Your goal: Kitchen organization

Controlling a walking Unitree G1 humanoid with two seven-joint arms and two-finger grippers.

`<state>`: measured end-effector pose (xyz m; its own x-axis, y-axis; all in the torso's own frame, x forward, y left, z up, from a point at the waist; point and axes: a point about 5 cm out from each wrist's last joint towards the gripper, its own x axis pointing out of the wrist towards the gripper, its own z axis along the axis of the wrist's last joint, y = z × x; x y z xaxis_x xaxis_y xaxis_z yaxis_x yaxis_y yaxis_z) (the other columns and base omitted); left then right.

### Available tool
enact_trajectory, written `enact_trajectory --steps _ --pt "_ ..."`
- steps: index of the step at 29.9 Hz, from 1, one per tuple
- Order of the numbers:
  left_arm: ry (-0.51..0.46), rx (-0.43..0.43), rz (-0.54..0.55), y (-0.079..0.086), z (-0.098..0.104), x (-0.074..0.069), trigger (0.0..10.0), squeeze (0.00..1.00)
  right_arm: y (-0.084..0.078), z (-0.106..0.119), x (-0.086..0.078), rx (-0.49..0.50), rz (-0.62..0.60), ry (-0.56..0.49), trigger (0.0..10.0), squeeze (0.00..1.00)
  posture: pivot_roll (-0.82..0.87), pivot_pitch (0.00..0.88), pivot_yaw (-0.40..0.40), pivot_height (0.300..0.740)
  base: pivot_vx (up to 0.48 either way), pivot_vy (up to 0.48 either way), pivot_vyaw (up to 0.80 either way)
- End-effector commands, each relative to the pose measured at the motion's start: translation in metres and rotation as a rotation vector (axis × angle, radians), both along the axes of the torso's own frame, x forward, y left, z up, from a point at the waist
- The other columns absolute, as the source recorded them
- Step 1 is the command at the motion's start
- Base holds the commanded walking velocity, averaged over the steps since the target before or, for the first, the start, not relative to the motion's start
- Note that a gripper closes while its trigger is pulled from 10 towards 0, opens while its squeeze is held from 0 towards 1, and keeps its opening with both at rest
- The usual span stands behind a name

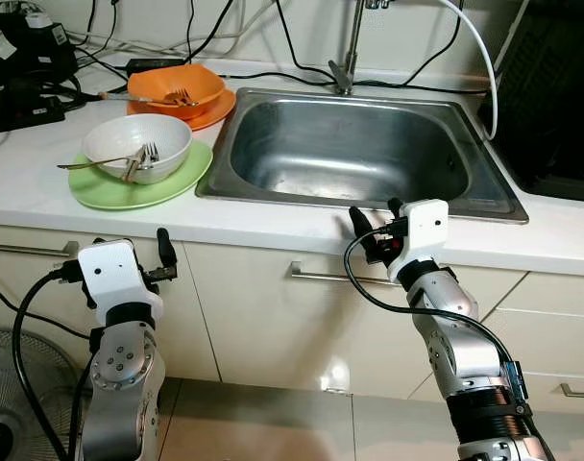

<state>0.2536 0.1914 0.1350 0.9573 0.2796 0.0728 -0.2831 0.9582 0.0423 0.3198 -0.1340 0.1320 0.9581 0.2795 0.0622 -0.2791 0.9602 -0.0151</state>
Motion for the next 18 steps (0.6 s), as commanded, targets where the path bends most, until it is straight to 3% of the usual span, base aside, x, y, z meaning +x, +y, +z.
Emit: enact_trajectory --steps 1,9,14,17,18 --pt "-0.037 0.031 -0.016 -0.005 0.008 0.001 10.0 0.00 -0.001 0.001 0.001 -0.001 -0.002 -0.008 10.0 0.00 -0.01 0.000 -0.016 0.740 0.000 0.000 0.00" --pt "-0.151 0.136 -0.144 -0.023 0.028 0.003 10.0 0.00 -0.002 -0.001 -0.001 -0.024 0.006 -0.015 10.0 0.00 -0.02 0.000 -0.016 0.740 0.000 0.000 0.00" --pt "-0.164 0.180 -0.138 -0.022 0.030 0.009 10.0 0.00 -0.001 0.001 -0.002 -0.020 0.031 -0.013 10.0 0.00 -0.02 0.000 -0.016 0.740 0.000 0.000 0.00" --pt "-0.178 0.223 -0.135 -0.020 0.031 0.012 10.0 0.00 0.006 0.004 -0.006 -0.002 0.155 0.003 10.0 0.00 -0.03 0.000 -0.015 0.740 0.000 0.000 0.00" --pt "-0.184 0.234 -0.131 -0.018 0.032 0.013 10.0 0.00 0.011 0.005 -0.012 -0.019 0.255 0.002 10.0 0.00 -0.03 0.000 -0.015 0.740 0.000 0.000 0.00"
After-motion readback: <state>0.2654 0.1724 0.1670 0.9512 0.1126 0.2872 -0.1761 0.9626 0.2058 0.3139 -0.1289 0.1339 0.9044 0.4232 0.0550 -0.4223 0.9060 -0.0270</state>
